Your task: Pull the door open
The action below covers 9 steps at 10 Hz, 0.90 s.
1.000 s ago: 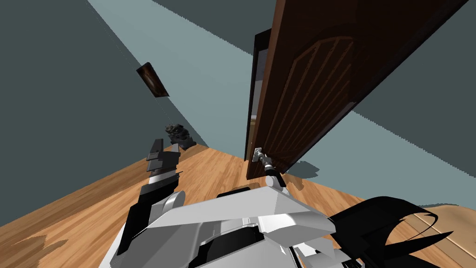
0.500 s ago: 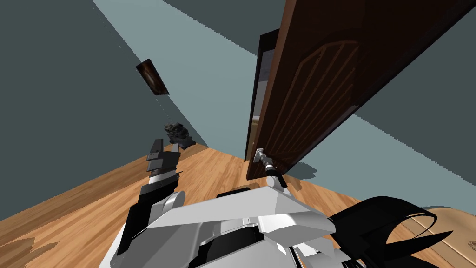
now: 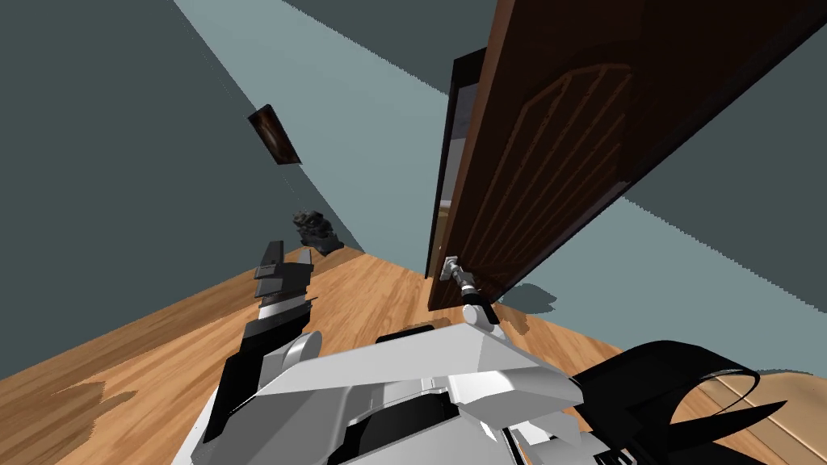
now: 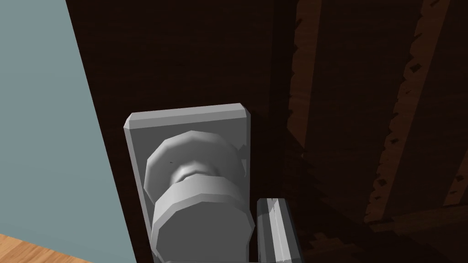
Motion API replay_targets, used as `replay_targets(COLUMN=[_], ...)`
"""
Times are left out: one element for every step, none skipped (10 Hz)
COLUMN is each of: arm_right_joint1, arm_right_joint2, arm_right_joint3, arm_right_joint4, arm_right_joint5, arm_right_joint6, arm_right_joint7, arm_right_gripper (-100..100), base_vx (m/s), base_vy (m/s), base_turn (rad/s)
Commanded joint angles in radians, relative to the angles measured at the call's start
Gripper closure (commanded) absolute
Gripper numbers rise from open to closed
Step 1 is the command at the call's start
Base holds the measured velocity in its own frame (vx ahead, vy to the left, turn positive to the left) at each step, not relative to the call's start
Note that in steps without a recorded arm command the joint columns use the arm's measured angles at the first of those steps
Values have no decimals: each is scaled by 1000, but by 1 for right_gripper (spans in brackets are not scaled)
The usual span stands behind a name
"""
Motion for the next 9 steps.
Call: replay_targets(arm_right_joint1=[5, 5, 5, 5, 6, 6, 6, 5, 5], arm_right_joint2=[-5, -8, -15, -18, -22, -22, -25, -28, -32], arm_right_joint3=[32, 39, 53, 60, 67, 67, 75, 82, 89], arm_right_joint4=[3, 2, 0, -1, -1, -1, -2, -3, -4], arm_right_joint5=[6, 8, 11, 13, 14, 14, 16, 18, 20], arm_right_joint6=[-6, -9, -16, -19, -22, -22, -26, -29, -32], arm_right_joint7=[-11, -14, -21, -24, -27, -27, -31, -34, -37], arm_right_gripper=[-100, -100, -100, -100, -100, -100, -100, -100, -100], base_vx=[-188, -139, -144, -160, -140, -57, -28, -54, -82], base_vy=[-52, -37, -59, -85, -59, -23, -16, -40, -46], base_turn=[82, 47, 114, 99, 90, 21, 46, 64, 87])
